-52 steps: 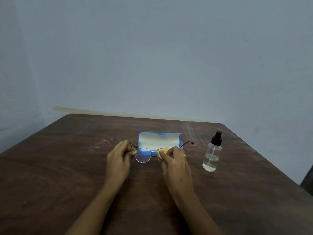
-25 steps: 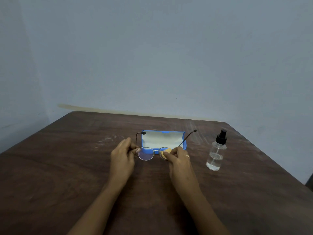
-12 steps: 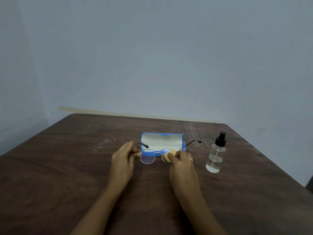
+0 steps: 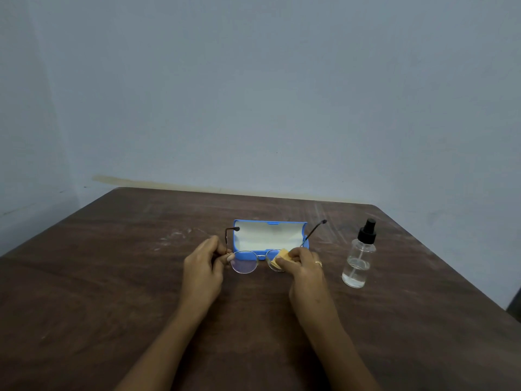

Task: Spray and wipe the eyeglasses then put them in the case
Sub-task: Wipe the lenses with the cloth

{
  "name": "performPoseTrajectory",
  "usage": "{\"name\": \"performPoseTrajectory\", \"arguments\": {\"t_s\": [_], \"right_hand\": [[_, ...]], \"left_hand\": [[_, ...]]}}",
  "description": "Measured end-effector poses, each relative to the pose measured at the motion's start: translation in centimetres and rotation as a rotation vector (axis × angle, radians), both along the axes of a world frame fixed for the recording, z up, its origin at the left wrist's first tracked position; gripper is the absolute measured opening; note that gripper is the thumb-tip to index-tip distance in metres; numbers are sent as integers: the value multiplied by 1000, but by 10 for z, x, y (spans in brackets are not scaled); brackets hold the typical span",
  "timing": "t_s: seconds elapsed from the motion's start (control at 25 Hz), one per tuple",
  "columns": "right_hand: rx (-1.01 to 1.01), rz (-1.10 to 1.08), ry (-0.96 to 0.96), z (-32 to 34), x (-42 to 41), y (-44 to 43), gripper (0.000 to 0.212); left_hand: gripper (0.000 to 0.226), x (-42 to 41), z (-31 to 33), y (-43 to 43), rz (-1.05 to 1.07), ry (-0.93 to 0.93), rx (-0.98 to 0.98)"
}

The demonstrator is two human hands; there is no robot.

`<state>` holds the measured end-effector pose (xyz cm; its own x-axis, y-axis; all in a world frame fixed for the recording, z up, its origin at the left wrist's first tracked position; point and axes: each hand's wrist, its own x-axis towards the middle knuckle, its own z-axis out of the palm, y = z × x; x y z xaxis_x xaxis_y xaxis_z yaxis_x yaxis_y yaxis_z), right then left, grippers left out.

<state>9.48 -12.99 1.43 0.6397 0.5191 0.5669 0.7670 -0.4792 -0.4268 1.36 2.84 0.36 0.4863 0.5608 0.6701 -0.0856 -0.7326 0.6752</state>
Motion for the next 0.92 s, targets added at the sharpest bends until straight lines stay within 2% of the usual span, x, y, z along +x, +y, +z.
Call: {"name": "performPoseTrajectory", "arguments": {"t_s": [0.12,0.36,0.6,0.84,0.92], "right_hand": [[-10,34,-11,0,4,0,37],[87,13,-243,-3,7,1,34],[219,-57,-285,1,6,-1,28],[600,-119,-91,6,12,-6,28],[725,-66,218,11,9,-8,29]], "left_hand": [[45,0,1,2,25,7,-20],[41,3,-3,4,59,36,-156],[36,3,0,5,60,34,-207],[21,0,7,6,10,11,-418],[16,-3,13,3,-73,-25,-553]]}}
